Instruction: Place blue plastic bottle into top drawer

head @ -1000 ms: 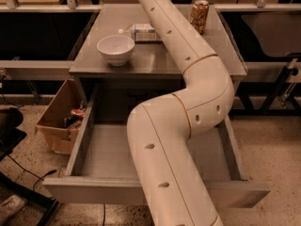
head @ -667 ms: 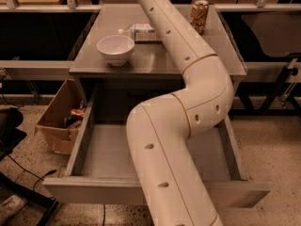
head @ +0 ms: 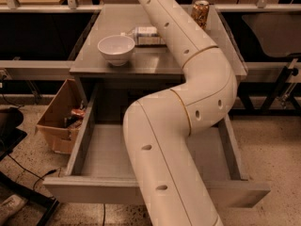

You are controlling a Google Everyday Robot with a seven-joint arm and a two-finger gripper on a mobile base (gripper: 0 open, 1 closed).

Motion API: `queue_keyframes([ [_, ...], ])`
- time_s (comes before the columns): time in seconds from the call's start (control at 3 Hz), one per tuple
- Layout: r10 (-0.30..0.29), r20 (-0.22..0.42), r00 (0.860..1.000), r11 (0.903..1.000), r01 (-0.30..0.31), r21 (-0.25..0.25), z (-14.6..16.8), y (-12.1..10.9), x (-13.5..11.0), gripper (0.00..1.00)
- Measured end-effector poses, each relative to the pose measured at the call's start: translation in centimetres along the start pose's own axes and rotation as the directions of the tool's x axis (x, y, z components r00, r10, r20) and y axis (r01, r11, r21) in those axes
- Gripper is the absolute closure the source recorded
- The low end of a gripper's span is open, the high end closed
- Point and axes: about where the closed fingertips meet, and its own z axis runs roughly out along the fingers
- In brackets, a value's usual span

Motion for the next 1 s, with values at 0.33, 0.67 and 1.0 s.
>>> queue_keyframes([
  [0.33, 0.0, 0.0, 1.0, 1.0, 0.0, 0.0, -0.56, -0.26, 0.13, 1.0],
  [0.67, 0.0, 0.0, 1.0, 1.0, 0.0, 0.0, -1.15, -0.29, 0.25, 1.0],
  [1.0, 0.0, 0.0, 1.0, 1.0, 0.0, 0.001, -1.45, 0.02, 0.3, 1.0],
])
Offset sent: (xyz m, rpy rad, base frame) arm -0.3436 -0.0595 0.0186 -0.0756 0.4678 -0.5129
